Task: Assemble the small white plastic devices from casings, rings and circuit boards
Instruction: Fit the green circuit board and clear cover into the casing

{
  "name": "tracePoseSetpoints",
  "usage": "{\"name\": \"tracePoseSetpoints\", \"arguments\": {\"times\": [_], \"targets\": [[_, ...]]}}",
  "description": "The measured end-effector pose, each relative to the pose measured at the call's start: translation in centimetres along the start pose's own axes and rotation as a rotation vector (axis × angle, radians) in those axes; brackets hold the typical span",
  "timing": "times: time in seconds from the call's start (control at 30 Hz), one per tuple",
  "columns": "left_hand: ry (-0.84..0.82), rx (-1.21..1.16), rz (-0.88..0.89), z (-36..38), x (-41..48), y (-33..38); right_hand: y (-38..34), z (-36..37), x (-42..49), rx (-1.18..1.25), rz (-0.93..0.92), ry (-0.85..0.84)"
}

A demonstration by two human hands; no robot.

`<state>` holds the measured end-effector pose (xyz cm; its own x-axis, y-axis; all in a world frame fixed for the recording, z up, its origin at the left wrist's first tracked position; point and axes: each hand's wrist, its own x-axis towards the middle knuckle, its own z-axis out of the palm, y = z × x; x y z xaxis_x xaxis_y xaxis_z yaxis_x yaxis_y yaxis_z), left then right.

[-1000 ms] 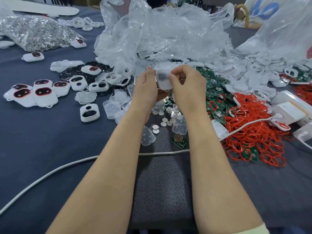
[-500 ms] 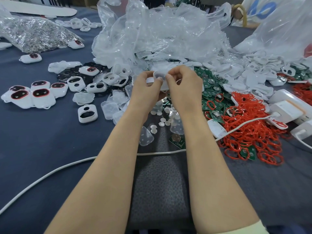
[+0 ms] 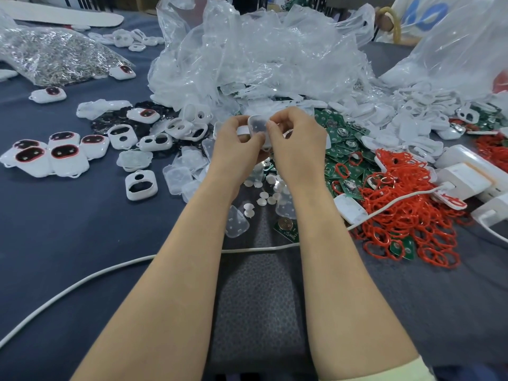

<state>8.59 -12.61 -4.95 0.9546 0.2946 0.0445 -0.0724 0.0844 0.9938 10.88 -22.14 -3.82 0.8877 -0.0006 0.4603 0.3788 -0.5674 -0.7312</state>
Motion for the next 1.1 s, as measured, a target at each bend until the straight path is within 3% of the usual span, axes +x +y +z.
{"name": "tracePoseSetpoints", "arguments": {"times": [1.1], "targets": [[-0.004,0.010,0.028,-0.05,0.18,-0.21,-0.30,0.03,-0.11,-0.003,0.009,0.019]]}}
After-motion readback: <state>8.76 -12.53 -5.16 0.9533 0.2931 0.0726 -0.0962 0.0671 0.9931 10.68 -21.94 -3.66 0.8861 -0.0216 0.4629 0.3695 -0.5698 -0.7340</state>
